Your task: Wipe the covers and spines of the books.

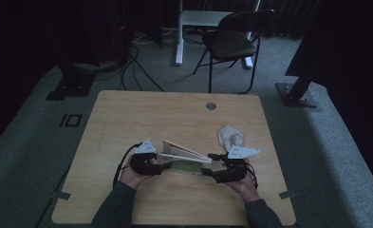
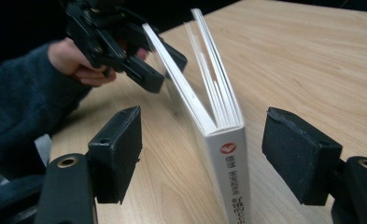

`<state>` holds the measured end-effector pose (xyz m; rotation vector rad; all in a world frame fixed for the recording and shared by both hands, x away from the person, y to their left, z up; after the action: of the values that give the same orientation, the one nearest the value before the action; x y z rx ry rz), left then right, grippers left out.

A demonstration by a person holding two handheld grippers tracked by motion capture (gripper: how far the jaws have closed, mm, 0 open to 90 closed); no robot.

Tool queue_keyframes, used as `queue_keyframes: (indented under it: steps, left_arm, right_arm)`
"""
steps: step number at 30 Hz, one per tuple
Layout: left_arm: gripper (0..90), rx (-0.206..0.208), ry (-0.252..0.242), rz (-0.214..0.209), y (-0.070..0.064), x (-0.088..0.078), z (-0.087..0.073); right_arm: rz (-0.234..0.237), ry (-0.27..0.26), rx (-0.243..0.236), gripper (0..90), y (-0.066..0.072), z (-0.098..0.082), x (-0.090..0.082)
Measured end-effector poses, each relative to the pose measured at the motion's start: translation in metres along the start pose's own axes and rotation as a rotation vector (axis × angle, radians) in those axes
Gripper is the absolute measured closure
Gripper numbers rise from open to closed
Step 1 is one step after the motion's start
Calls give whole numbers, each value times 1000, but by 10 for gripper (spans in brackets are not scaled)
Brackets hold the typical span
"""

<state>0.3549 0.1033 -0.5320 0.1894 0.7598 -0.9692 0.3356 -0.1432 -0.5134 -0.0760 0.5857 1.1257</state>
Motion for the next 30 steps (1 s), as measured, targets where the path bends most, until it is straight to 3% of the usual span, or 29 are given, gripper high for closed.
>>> queue_keyframes:
  steps: [4, 5, 8, 10, 11, 16, 23, 30]
  left_arm:
    - [444, -12, -27, 7, 3, -6, -3]
    - [434, -12, -41, 28, 5, -10, -5]
    - [384, -12, -61, 40, 6, -14, -6]
    - [344, 2, -70, 62, 6, -16, -6]
    - [317, 24, -75, 97, 5, -18, -6]
    - [264, 32, -94, 107, 5, -19, -5]
    - [192, 58, -112, 134, 7, -23, -2]
    - [155, 65, -148, 196, 10, -25, 6]
  right_arm:
    - [-7, 23, -11, 304, 1, -2, 5]
    - [-9, 25, -13, 308, 1, -3, 6]
    - [-14, 21, -12, 317, 1, -2, 6]
    - [-20, 15, -10, 327, 1, -1, 5]
    - [-20, 14, -12, 327, 1, -1, 5]
    - [-28, 12, -13, 336, 2, -1, 6]
    - [-77, 7, -21, 311, 2, 1, 8]
    - [-85, -2, -22, 295, 1, 2, 10]
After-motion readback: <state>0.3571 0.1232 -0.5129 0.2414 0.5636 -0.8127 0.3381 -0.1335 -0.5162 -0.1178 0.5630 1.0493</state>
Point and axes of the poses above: each handheld gripper's, and its own axes: x roughly forward along the jaws, z roughly out of its top, y roughly to its left, the point moved 6 cm from there along x, roughly forward along the jaws, and after that the axes turned 7 degrees about y, right-handed, at the moved point
